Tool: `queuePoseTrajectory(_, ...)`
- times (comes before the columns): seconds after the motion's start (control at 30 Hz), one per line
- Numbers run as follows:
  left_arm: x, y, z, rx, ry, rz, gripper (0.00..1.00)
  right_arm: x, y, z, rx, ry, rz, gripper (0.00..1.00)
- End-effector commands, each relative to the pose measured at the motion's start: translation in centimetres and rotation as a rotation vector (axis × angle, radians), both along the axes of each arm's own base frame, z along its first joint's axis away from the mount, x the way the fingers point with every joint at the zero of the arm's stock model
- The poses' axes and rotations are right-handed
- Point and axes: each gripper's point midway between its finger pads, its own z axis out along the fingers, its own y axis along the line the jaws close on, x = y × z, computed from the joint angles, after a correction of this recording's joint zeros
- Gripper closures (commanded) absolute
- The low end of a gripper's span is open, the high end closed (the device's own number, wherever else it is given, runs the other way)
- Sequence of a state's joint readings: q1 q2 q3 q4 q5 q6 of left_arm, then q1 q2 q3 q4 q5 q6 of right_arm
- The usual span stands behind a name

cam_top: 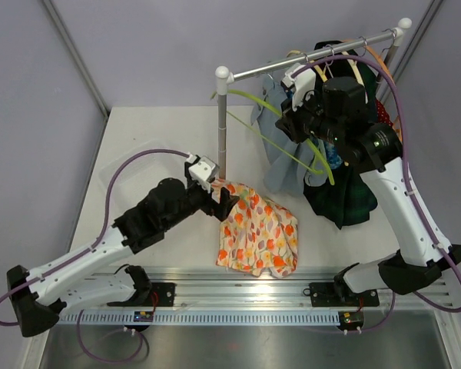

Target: Remove the skirt from the hanger

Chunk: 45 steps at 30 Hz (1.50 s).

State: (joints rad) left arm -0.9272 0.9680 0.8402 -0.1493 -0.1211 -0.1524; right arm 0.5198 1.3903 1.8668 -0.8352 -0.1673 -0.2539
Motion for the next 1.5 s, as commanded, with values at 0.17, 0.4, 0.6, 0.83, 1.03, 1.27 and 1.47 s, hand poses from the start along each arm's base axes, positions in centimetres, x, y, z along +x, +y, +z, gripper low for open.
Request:
queuePoseTrajectory(0.17,-2.2,3.5,3.4,0.025,-0.151,-0.054,0.01,2.8,1.5,4.6,0.021,-0.147,-0.081,1.00)
queuePoseTrajectory(0.4,-3.7,4.7,1.9,0.012,-0.132,-0.071,0.01,3.6,3.0,4.1,-0.018,-0.175,-0.084,1.00)
queuePoseTrajectory(0.6,-4.2,3.8,1.4,-0.046,-0.169,-0.123,0.01,3.8,4.3,2.3,-0.070,-0.139,-0.055,1.00)
queuePoseTrajectory(0.83,-5.6,0.0,-0.9,-0.047,-0.208,-0.329,0.01,2.8,4.8,1.3,-0.107,-0.125,-0.019,0.66)
queuePoseTrajectory(1.03,-6.1,-3.2,-3.3,0.099,-0.266,-0.437,0.01,-2.7,1.2,2.9,-0.224,-0.222,0.128,0.04)
queuePoseTrajectory(1.27,-5.9,-7.4,-8.9,0.300,-0.293,-0.523,0.01,-10.1,-4.0,-0.3,-0.324,-0.247,0.396,0.00)
queuePoseTrajectory(1.47,-4.4,-12.4,-10.7,0.260,-0.150,-0.416,0.01,-11.9,-5.9,-3.7,-0.247,-0.150,0.369,0.01)
